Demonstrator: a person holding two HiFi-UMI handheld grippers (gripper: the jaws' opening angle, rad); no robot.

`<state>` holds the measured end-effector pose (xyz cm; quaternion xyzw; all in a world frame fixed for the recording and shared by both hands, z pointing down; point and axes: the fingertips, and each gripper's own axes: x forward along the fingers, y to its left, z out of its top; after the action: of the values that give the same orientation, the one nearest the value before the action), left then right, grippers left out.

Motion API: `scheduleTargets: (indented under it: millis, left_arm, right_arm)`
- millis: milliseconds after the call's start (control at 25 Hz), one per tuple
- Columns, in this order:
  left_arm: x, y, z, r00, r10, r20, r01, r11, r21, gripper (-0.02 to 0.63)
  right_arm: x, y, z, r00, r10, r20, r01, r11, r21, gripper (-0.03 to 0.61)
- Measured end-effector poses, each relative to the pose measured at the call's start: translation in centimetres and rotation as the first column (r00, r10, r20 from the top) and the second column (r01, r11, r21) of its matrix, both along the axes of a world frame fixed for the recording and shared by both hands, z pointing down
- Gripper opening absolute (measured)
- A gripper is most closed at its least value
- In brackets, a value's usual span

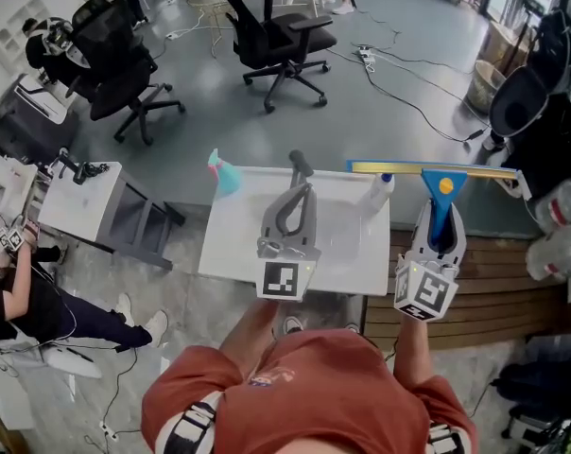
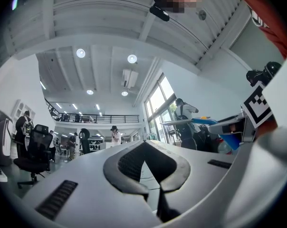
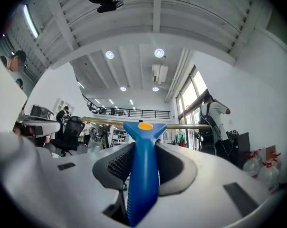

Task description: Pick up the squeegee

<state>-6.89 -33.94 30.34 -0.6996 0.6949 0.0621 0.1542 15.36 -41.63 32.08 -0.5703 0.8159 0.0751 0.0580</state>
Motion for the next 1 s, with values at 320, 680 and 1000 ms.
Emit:
scheduleTargets:
  millis: [320, 680, 1000]
  left_arm:
    - [-0.2, -0.4, 0.4, 1.0, -0.001, -0.003, 0.001, 1.0, -0.006, 0.018]
    - [0.1, -0.4, 0.8, 1.0, -0.017, -0.007, 0.017, 1.0, -0.02, 0.018]
    - [-0.6, -0.5, 1.2, 0.999, -0.041, -0.01, 0.041, 0.999, -0.022, 0.018]
  right_arm:
    - [-0.5, -0.4, 0.3, 1.0, 0.0, 0.006, 0.0, 1.0, 0.009, 0.138]
    - [-0.4, -0.8, 0.7, 1.0, -0.012, 0.002, 0.012, 1.0, -0.004, 0.138]
    - [-0.8, -1.3, 1.2, 1.0, -0.029, 0.008, 0.029, 1.0, -0.009, 0.138]
